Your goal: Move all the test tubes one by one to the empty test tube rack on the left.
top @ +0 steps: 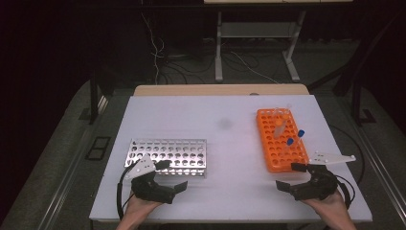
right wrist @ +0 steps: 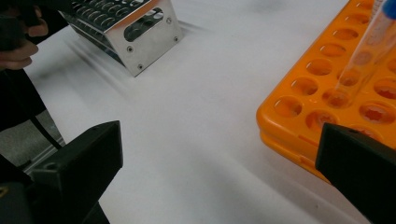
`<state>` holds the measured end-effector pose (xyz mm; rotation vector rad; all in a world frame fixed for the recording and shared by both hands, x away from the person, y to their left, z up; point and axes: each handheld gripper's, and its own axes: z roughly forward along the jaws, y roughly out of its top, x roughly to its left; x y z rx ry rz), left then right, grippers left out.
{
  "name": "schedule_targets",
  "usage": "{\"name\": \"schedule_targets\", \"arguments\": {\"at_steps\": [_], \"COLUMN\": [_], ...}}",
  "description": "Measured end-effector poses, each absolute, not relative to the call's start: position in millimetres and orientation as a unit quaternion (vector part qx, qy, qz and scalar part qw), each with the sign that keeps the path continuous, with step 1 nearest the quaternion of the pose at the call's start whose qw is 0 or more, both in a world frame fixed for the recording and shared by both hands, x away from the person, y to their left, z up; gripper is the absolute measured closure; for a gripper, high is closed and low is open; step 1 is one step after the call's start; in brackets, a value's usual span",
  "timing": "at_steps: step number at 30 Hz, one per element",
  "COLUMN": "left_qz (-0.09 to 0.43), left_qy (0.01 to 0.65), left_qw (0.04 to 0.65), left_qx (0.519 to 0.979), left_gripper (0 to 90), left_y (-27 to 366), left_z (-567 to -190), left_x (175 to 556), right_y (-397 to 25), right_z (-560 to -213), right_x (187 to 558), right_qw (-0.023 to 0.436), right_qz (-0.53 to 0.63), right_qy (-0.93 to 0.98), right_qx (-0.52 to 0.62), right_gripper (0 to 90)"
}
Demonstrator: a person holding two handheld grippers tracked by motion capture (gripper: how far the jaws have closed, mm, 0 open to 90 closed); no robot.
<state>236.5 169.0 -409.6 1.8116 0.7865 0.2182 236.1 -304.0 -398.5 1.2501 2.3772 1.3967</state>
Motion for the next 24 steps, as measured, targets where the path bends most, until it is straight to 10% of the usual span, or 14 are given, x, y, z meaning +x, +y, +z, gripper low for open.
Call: {"name": "schedule_targets", "arguments": {"at_steps": [24], "left_qz": [0.094], "left_qy": [0.333], "left_qw": [0.546], "left_qx": [0.763], "left_gripper": [0.0], "left_y": [170], "left_z": [-410], "left_x": [236], "right_y": [-315], "right_z": [-382], "right_x": [266], "right_qw": [0.059], "right_qz": [0.427], "right_qy": [0.799], "right_qx": [0.42], "right_gripper": [0.4]}}
